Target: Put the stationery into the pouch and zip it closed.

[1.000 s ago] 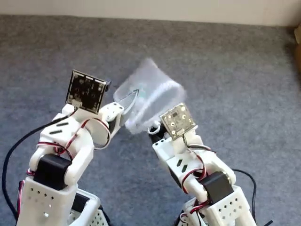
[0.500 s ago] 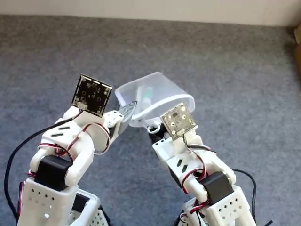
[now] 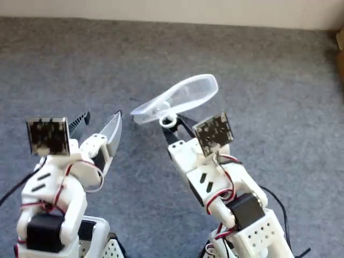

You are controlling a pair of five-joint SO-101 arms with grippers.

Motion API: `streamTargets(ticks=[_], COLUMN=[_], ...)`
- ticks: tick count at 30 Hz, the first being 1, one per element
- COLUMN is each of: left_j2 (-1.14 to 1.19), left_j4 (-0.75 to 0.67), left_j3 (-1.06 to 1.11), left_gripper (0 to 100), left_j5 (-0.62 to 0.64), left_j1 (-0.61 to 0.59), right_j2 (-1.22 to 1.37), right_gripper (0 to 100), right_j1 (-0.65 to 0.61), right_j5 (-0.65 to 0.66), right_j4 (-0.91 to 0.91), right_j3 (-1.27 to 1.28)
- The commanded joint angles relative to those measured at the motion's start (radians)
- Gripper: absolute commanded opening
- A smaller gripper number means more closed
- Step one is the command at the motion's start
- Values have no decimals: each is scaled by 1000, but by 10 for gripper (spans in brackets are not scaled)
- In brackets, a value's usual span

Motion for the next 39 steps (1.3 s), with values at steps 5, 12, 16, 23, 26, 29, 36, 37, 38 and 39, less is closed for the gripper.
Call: streamTargets(ticks=[5,12,16,23,26,29,36,37,38,39], left_j2=[-180,-185,-193,-185,-185,-185,-194,-194,-193,-193], left_j4=[-115,-130,-137,-152,-152,-150,-21,17,54,81], left_j3=[153,174,194,196,194,193,102,70,42,21], left_gripper=[234,234,234,238,239,263,281,281,281,281], left_j5=[12,14,14,14,11,6,-77,-77,-77,-77], left_j1=[-12,-12,-12,-12,-10,28,174,191,205,219], right_j2=[375,685,822,911,911,911,911,911,911,911], right_gripper=[4,4,4,4,4,4,4,4,4,4], right_j1=[-25,-24,-24,-24,-24,-24,-24,-24,-27,-27], right_j5=[-11,-11,-9,-9,-9,-5,86,87,87,87], right_j4=[-39,-8,156,590,746,881,1047,1053,1055,1055], right_j3=[-374,-690,-929,-1303,-1389,-1431,-1437,-1435,-1435,-1435])
